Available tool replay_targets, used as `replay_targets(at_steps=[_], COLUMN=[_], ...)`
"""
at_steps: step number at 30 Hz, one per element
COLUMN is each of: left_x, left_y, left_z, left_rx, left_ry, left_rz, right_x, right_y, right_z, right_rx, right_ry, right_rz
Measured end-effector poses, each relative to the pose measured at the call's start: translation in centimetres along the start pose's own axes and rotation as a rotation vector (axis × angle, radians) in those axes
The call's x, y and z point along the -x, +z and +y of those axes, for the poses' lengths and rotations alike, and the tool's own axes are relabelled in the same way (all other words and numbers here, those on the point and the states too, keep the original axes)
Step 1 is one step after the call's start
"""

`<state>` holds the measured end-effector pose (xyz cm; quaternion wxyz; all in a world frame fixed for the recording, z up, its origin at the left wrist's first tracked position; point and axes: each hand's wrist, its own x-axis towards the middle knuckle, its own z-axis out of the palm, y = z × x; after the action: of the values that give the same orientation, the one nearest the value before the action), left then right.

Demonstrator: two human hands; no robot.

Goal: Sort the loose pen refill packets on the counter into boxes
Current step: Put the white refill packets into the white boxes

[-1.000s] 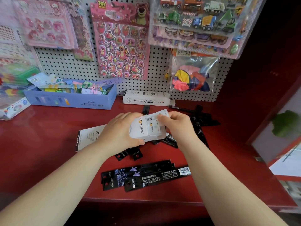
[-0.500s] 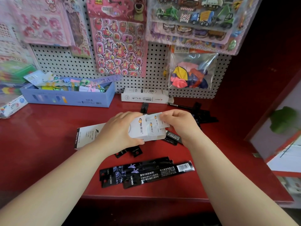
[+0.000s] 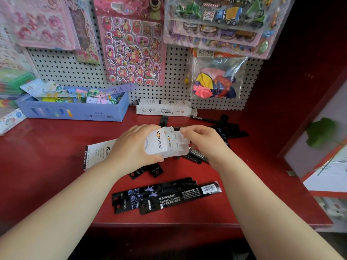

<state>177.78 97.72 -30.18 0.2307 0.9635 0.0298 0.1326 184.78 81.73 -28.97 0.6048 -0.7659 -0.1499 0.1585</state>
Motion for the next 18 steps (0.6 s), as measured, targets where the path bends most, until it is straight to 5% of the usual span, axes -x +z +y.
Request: replay_targets(at_steps=[18], left_x=[0.2], left_y=[0.4], left_z=[0.8], left_rx=[-0.001], left_ry=[0.054], left_rz=[0.012], right_x=[0.3], right_y=[0.9], right_z=[-0.4], right_rx=[0.041], right_ry=[-0.028], right_rz=[-0.02])
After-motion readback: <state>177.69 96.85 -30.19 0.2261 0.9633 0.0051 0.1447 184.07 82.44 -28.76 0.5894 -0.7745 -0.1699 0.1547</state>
